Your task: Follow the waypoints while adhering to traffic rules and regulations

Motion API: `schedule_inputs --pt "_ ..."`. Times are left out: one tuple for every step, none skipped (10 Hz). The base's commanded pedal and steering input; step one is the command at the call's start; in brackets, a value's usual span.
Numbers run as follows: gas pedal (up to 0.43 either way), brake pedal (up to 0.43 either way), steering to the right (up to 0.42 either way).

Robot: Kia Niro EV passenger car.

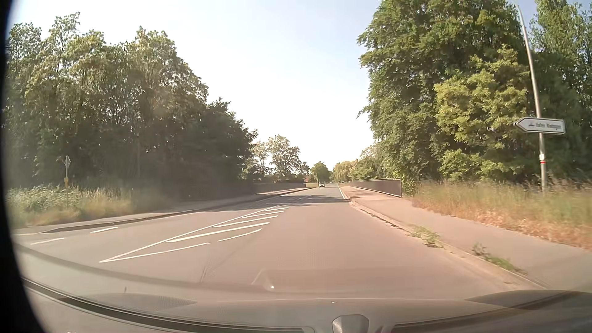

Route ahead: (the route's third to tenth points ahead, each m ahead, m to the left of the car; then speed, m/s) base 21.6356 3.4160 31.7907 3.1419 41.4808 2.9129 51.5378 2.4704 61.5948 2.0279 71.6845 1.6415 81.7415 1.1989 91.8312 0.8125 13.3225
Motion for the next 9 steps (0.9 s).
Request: schedule_inputs --pt "0.000 0.006 -0.005" --pt "0.000 0.006 -0.005" --pt "0.000 0.006 -0.002" --pt "0.000 0.006 0.002" --pt "0.000 0.006 0.003" --pt "0.000 0.006 0.004" --pt "0.000 0.006 0.006" --pt "0.000 0.006 0.007" --pt "0.000 0.006 0.008"
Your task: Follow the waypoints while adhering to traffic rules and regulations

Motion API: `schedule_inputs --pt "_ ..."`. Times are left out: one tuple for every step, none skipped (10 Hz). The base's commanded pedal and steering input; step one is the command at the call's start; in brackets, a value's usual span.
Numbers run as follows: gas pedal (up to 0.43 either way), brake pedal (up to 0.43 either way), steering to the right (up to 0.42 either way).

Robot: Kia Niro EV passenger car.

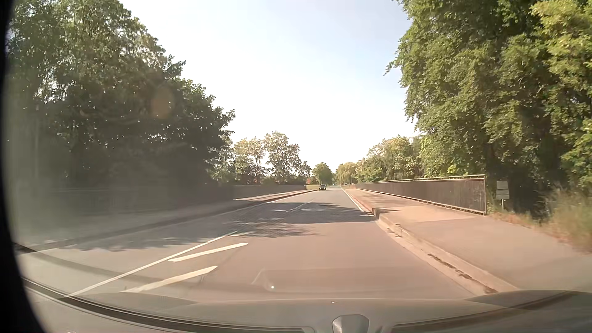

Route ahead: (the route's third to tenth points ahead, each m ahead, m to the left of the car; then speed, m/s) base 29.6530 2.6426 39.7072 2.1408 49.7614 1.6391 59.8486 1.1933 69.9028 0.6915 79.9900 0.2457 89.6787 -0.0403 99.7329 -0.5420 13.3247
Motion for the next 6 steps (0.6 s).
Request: schedule_inputs --pt "0.000 0.006 0.010" --pt "0.000 0.006 0.010" --pt "0.000 0.006 0.010" --pt "0.000 0.006 0.010" --pt "0.000 0.006 0.010" --pt "0.000 0.006 0.011"
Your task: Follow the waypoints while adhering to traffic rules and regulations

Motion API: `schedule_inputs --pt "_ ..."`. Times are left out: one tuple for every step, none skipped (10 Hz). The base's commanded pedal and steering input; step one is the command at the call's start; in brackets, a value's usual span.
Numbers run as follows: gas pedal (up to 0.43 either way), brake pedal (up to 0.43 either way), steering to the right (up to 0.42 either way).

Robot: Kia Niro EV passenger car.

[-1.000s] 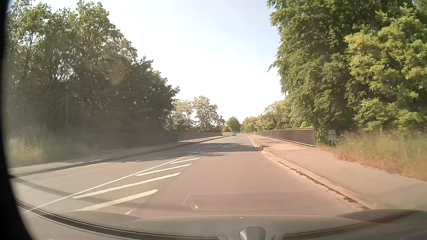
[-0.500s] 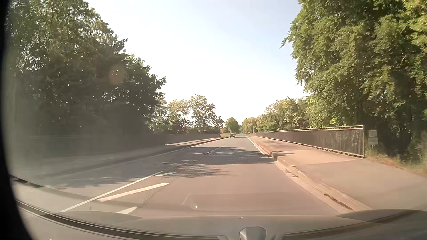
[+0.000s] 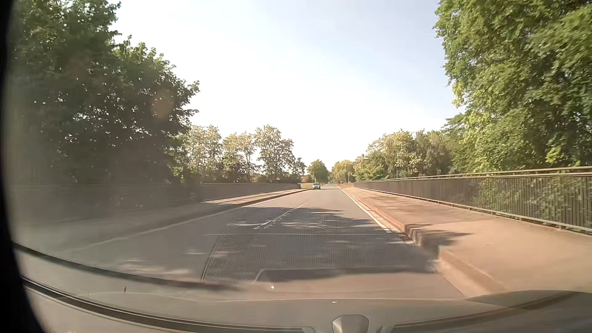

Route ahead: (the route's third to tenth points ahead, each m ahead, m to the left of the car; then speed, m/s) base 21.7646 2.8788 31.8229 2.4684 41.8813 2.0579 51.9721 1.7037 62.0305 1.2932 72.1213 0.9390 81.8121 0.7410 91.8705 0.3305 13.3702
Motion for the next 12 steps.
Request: schedule_inputs --pt "0.000 0.006 0.011" --pt "0.000 0.006 0.011" --pt "0.000 0.006 0.011" --pt "0.000 0.006 0.011" --pt "0.000 0.006 0.011" --pt "0.000 0.006 0.011" --pt "0.000 0.006 0.011" --pt "0.000 0.006 0.011" --pt "0.000 0.006 0.010" --pt "0.000 0.006 0.010" --pt "0.000 0.006 0.010" --pt "0.000 0.006 0.010"
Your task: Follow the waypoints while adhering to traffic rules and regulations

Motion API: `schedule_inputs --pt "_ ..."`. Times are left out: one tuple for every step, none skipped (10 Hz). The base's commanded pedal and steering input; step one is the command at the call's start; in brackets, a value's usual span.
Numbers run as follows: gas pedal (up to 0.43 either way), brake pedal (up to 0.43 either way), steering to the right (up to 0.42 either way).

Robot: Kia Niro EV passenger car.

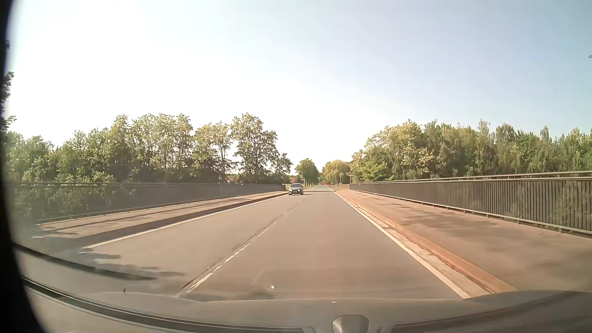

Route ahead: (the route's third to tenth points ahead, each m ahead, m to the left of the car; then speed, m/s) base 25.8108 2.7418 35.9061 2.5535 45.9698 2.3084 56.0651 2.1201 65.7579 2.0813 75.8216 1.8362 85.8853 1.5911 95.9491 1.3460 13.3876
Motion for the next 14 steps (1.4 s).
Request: schedule_inputs --pt "0.000 0.006 0.010" --pt "0.000 0.006 0.010" --pt "0.000 0.006 0.009" --pt "0.000 0.006 0.009" --pt "0.000 0.006 0.009" --pt "0.000 0.006 0.008" --pt "0.000 0.006 0.008" --pt "0.000 0.006 0.007" --pt "0.000 0.006 0.007" --pt "0.000 0.006 0.007" --pt "0.000 0.006 0.007" --pt "0.000 0.006 0.006" --pt "0.000 0.006 0.006" --pt "0.000 0.006 0.003"
